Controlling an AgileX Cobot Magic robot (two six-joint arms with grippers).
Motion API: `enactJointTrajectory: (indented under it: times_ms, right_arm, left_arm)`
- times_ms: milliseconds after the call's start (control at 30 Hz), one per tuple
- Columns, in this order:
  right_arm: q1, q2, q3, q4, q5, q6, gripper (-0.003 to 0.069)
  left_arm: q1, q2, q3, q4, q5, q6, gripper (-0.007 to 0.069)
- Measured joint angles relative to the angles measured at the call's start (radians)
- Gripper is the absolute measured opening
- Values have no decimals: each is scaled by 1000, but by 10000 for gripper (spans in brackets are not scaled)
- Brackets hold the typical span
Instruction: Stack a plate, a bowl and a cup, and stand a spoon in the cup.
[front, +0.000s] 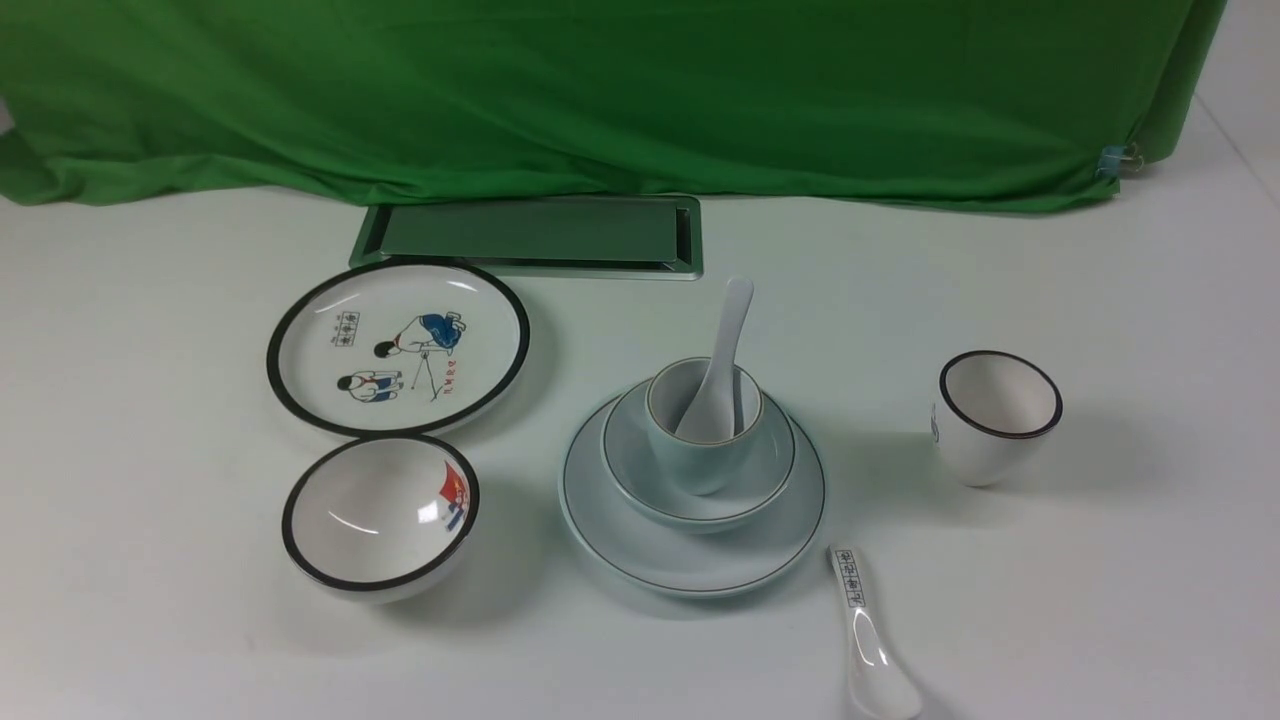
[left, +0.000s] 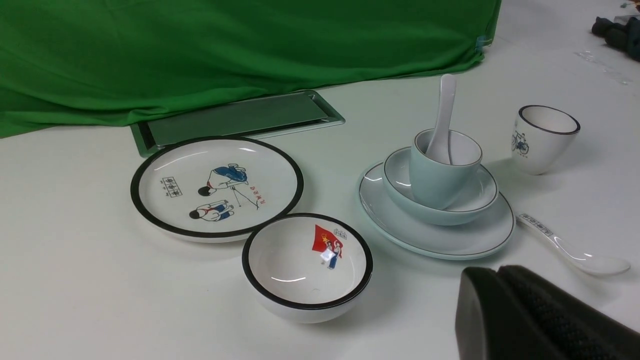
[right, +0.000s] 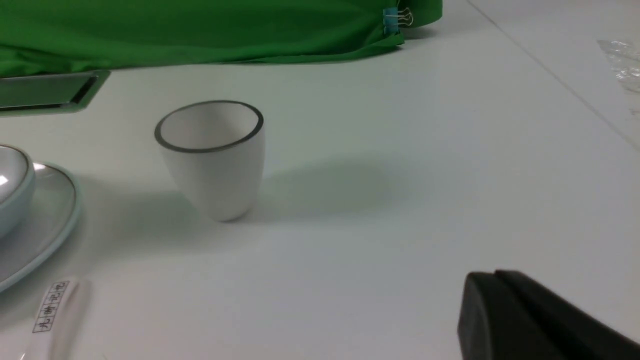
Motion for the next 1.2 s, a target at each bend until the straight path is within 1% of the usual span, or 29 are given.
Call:
enactJointTrajectory:
  times_ms: [300,767,833,933,1000,1033,1067,1133,1167,1200]
  right_arm:
    - [0,0,0,0,0,0,13]
    - [0,0,0,0,0,0,48]
    - [0,0,0,0,0,0,51]
    - [0,0,0,0,0,0,59]
    - [0,0,0,0,0,0,69]
    - [0,0,0,0,0,0,70]
    - [0,0,0,0,0,0,71]
    - [0,0,0,0,0,0,76]
    - [0,0,0,0,0,0,83]
    - [0,0,0,0,0,0,85]
  left_arm:
    - [0,0,0,0,0,0,-31]
    - [0,0,0,0,0,0,-31]
    - [0,0,13,-14,-20,0,-31]
    - [15,0,55,-38,-111,7,-31]
    - [71,1,112,-46,-259,21,-31]
    - [117,2,156,-58,-356,39,-31]
    - [154,2,175,-67,-419,58,-31]
    - [257,3,242,-116,-565,130,-30]
    - [325,3,284,-160,-629,183,-30]
    - [348,3,297,-176,-646,204,-30]
